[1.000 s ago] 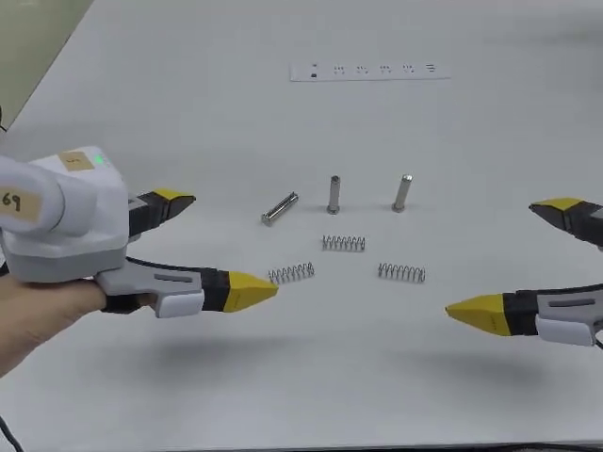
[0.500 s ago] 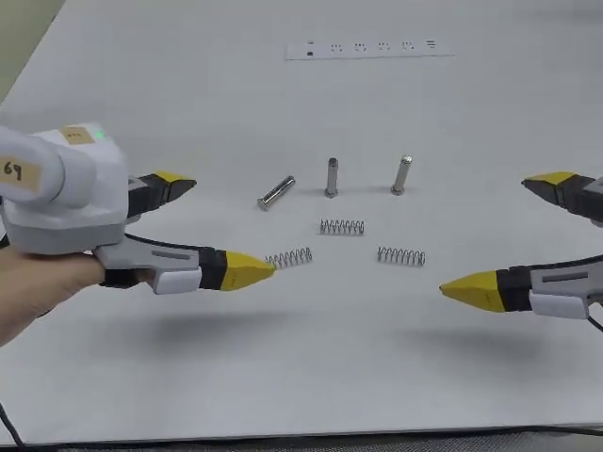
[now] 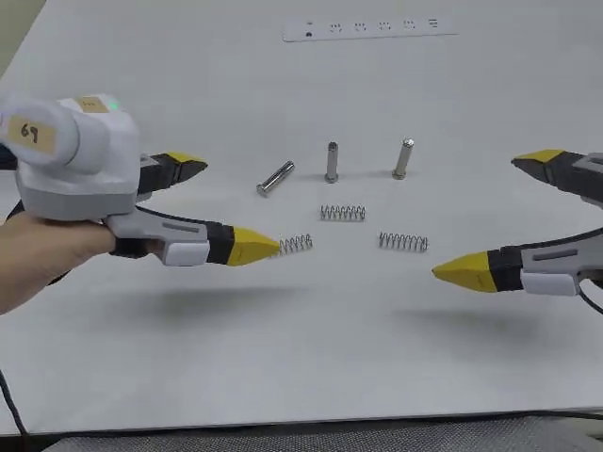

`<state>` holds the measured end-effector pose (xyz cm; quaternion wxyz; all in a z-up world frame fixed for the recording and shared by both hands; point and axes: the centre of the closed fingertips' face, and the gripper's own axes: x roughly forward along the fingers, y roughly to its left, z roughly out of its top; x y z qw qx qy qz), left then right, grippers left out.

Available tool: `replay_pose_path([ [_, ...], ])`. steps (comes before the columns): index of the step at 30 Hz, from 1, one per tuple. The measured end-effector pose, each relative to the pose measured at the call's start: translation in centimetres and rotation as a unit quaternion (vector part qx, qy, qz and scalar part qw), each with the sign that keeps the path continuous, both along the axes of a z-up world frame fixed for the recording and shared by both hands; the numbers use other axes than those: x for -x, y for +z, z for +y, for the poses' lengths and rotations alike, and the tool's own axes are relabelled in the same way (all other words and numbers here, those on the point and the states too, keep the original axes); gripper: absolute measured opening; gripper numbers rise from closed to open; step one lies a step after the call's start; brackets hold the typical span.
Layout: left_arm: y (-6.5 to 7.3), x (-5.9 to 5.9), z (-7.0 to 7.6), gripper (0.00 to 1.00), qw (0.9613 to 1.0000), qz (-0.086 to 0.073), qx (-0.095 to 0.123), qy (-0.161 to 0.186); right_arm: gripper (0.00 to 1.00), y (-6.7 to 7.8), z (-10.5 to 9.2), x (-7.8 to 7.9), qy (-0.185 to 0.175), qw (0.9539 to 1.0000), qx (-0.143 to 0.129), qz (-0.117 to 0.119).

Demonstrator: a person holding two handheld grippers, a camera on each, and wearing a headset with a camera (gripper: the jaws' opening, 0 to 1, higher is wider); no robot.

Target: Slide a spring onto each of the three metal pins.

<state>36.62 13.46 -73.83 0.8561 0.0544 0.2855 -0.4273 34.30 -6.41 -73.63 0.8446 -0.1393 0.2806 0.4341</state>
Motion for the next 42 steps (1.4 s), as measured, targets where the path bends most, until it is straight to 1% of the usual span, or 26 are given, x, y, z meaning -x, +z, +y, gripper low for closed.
replay_pose_path([
  [4, -0.4, -0.3, -0.2, 0.87, 0.9999, 0.008, -0.009, -0.007, 1.0, -0.1, 0.0, 0.0, 0.002, 1.0, 0.0, 0.002],
  [7, -0.7, -0.5, -0.5, 0.87, 0.9996, 0.011, -0.02, -0.014, 1.0, -0.2, 0.0, -0.1, 0.002, 1.0, -0.001, 0.003],
  [12, -0.8, -1.0, -0.8, 0.85, 0.9992, 0.019, -0.027, -0.021, 1.0, -0.3, 0.0, -0.2, 0.003, 1.0, -0.001, 0.003],
  [16, -1.2, -1.4, -0.7, 0.84, 0.9983, 0.025, -0.046, -0.027, 1.0, -0.4, -0.1, -0.3, 0.002, 1.0, -0.001, 0.004],
  [17, -1.1, -1.5, -0.8, 0.84, 0.9983, 0.024, -0.045, -0.029, 1.0, -0.4, 0.0, -0.3, 0.002, 1.0, -0.002, 0.005],
  [21, -1.4, -2.0, -1.0, 0.84, 0.9974, 0.041, -0.05, -0.033, 1.0, -0.6, 0.0, -0.3, 0.003, 1.0, -0.002, 0.007],
  [24, -1.6, -2.2, -1.0, 0.83, 0.9968, 0.046, -0.056, -0.035, 1.0, -0.7, 0.1, -0.4, 0.004, 1.0, -0.004, 0.008],
  [25, -1.7, -2.4, -1.0, 0.83, 0.9961, 0.05, -0.063, -0.038, 1.0, -0.7, 0.2, -0.4, 0.004, 1.0, -0.004, 0.008],
  [27, -1.7, -2.3, -1.5, 0.82, 0.9955, 0.053, -0.068, -0.041, 1.0, -0.8, 0.2, -0.4, 0.005, 0.9999, -0.005, 0.009],
  [28, -1.7, -2.4, -1.5, 0.8, 0.9953, 0.053, -0.07, -0.041, 1.0, -0.8, 0.2, -0.4, 0.005, 0.9999, -0.005, 0.009],
  [29, -1.9, -2.6, -1.4, 0.8, 0.9945, 0.051, -0.08, -0.045, 1.0, -0.9, 0.3, -0.4, 0.006, 0.9999, -0.005, 0.01],
  [30, -1.9, -2.7, -1.4, 0.79, 0.9942, 0.051, -0.082, -0.047, 1.0, -0.9, 0.2, -0.4, 0.006, 0.9999, -0.005, 0.01],
  [33, -1.9, -3.3, -1.3, 0.78, 0.9936, 0.056, -0.087, -0.046, 1.0, -0.9, 0.2, -0.4, 0.005, 0.9999, -0.005, 0.011],
  [34, -2.0, -3.6, -1.2, 0.76, 0.9927, 0.058, -0.095, -0.046, 1.0, -0.9, 0.2, -0.4, 0.005, 0.9999, -0.005, 0.011],
  [37, -2.0, -4.0, -1.2, 0.74, 0.9913, 0.059, -0.108, -0.047, 1.0, -1.0, 0.0, -0.4, 0.004, 0.9999, -0.004, 0.012],
  [42, -2.0, -4.6, -1.4, 0.7, 0.9902, 0.067, -0.116, -0.042, 1.0, -1.2, -0.1, -0.3, 0.002, 0.9999, -0.005, 0.014],
])
